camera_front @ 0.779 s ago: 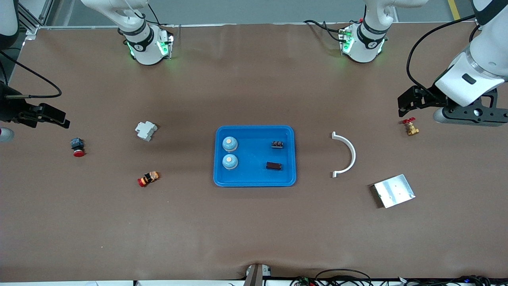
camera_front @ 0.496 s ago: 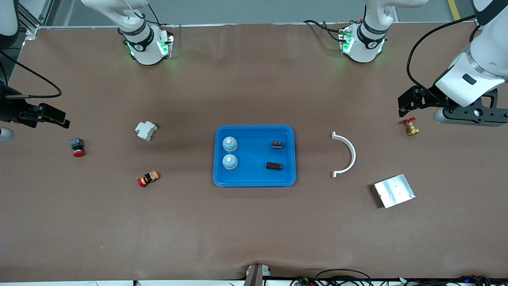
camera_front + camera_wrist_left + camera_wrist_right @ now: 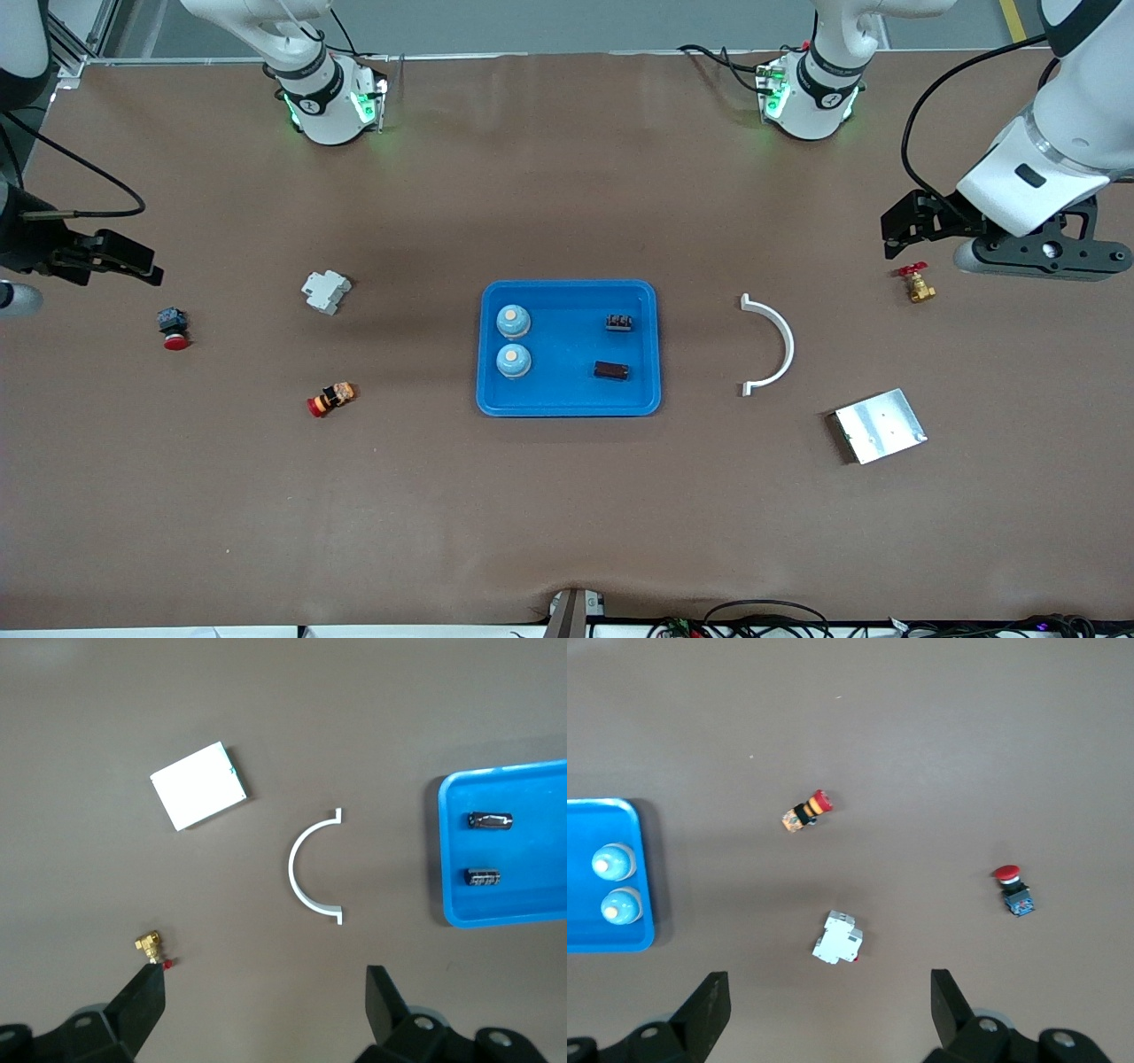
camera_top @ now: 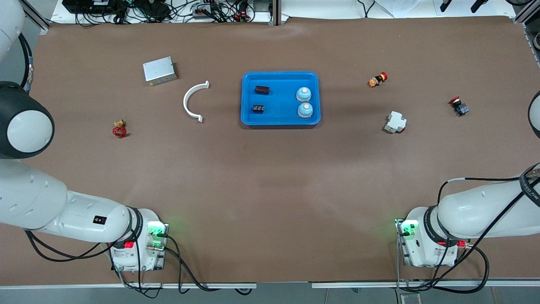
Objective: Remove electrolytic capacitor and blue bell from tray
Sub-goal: 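Move the right gripper toward the bells while the left gripper reaches the capacitors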
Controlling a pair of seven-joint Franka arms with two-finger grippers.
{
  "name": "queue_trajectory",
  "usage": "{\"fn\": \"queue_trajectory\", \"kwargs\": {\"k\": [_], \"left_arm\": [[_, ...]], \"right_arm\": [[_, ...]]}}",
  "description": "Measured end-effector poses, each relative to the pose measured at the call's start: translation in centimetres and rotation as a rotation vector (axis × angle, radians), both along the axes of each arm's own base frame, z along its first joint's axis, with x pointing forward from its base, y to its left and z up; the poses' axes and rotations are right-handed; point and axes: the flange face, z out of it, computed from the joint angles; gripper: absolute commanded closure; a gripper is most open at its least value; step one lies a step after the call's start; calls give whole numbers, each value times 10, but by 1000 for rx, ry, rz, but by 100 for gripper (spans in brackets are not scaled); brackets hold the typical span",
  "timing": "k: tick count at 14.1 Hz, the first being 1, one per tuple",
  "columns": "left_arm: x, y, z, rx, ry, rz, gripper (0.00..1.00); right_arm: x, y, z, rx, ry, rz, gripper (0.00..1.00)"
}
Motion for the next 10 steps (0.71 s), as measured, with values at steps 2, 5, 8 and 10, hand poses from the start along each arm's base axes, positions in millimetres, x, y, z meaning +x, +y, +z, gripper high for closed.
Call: {"fn": "queue_trajectory", "kwargs": {"k": [2, 5, 8, 10], "left_arm": [[-3, -1, -7, 8, 33, 26, 0], [-6, -9, -20, 17, 64, 117, 0], [-10, -24, -35, 32, 89, 277, 0], [-14, -36, -47, 46, 108, 360, 0]], "right_arm": [[-1, 20, 0, 1, 3, 24, 0], [-2, 60, -3, 11, 2, 80, 0], [-5, 130, -29, 5, 46, 110, 0], [-9, 181, -56, -10, 84, 121, 0]]}}
